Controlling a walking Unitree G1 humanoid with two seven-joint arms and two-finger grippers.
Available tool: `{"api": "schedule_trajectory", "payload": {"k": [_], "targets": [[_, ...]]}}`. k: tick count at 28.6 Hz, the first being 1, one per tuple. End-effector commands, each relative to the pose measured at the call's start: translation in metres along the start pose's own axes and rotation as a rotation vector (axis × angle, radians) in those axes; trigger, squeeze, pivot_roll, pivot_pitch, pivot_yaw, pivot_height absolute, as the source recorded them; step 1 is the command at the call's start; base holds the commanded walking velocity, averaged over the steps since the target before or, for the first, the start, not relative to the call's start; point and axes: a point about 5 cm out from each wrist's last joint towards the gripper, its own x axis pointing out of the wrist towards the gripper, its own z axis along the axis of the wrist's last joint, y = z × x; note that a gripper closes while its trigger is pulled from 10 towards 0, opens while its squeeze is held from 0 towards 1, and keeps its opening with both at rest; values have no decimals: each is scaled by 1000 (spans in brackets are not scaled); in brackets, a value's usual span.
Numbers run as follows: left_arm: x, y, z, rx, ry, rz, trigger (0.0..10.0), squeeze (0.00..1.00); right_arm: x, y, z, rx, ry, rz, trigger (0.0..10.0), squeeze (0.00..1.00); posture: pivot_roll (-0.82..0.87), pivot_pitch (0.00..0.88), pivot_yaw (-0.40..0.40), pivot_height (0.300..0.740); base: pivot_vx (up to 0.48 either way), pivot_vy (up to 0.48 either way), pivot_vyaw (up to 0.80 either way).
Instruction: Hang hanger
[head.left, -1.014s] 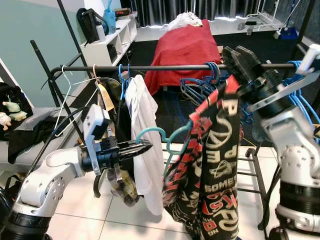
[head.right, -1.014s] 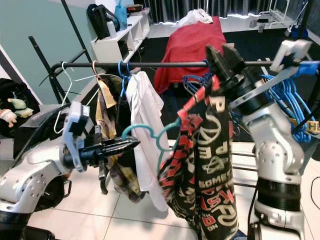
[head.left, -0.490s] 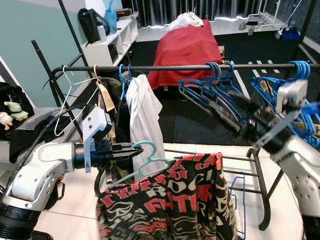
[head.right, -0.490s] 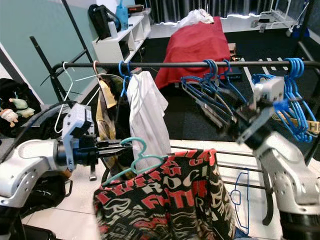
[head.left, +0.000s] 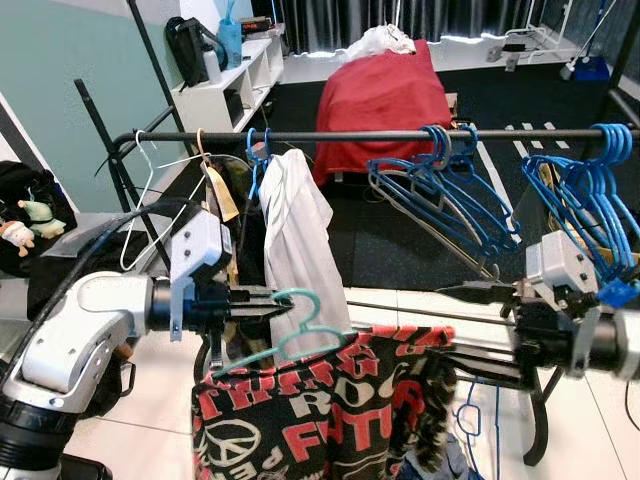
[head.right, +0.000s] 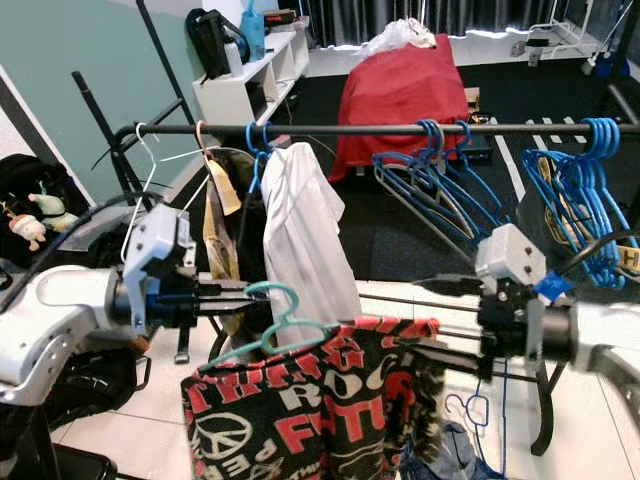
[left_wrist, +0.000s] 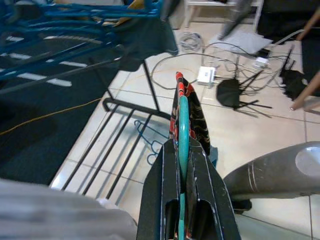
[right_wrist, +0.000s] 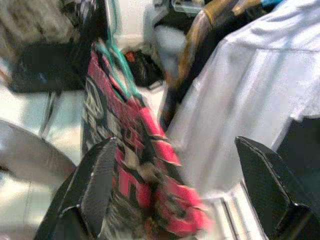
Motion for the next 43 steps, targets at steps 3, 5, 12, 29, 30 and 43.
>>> {"api": "schedule_trajectory", "payload": {"k": [3, 5, 12, 29, 30, 43], "targets": [[10, -1, 13, 71, -43, -60, 0, 0, 4, 3, -4, -24, 60, 95, 10000, 0, -137, 7, 92, 740, 0, 0, 0], [12, -1, 14, 73, -51, -65, 0, 0, 7, 7, -6, -18, 75, 123, 10000, 0, -138, 5, 91, 740, 0, 0, 0], [22, -1, 27, 97, -116, -97, 0, 0, 41, 13, -10, -40, 43, 164, 10000, 0, -128, 1, 94, 740, 0, 0, 0], [25, -1, 42, 127, -192, -120, 0, 0, 58, 16, -22, -58, 115, 230, 0, 0, -134, 0, 87, 740, 0, 0, 0], [25, -1, 42, 127, -192, -120, 0, 0, 58, 16, -22, -58, 115, 230, 0, 0, -134, 0, 87, 740, 0, 0, 0], [26, 7, 38, 78, -233, -30, 3294, 1000, 64, 7, -21, -37, 22, 100, 0, 0, -135, 0, 87, 740, 0, 0, 0]]}}
